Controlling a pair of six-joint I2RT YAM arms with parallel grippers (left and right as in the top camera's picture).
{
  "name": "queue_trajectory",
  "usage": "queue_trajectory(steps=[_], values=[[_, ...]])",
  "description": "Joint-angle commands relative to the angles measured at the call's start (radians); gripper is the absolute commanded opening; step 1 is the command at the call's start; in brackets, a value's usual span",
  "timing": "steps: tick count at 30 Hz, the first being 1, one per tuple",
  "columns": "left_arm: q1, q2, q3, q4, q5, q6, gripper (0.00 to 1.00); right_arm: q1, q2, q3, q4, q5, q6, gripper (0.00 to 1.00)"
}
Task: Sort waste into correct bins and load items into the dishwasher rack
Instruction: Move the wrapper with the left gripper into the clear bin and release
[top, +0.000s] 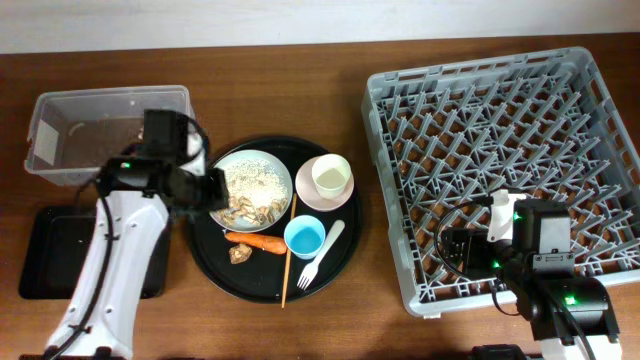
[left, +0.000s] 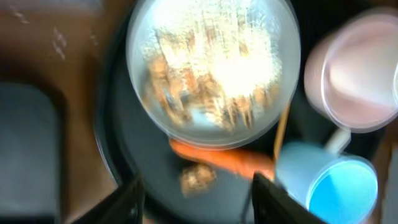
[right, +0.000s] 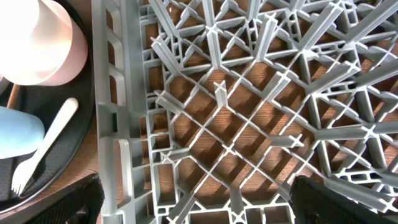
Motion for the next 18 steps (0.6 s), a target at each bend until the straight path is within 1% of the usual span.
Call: queue_trajectory(steps=[1, 5, 6, 7, 9, 18], values=[[-0.049, 0.003, -0.090, -0.031, 0.040, -0.065, 0.57, 0.007, -0.002, 0.021, 0.003, -0.002, 0.007, 0.99], [-0.060, 0.003, -0.196, 0.015, 0.040, -0.128, 0.58, 0.007, -0.002, 0.021, 0.002, -0.002, 0.007, 0.99], [-0.060, 0.003, -0.224, 0.040, 0.040, -0.137, 0.57, 0.007, -0.002, 0.021, 0.001, -0.002, 0.007, 0.99], [-0.060, 0.003, -0.269, 0.089, 0.041, -0.138, 0.60, 0.007, -0.002, 0.021, -0.001, -0.002, 0.007, 0.99], [-0.060, 0.003, -0.326, 0.154, 0.041, -0.161, 0.61, 0.007, -0.002, 0.021, -0.002, -0.002, 0.007, 0.99], [-0.060, 0.003, -0.451, 0.287, 0.048, -0.163, 0.63, 0.007, -0.002, 0.021, -0.005, -0.002, 0.007, 0.99]])
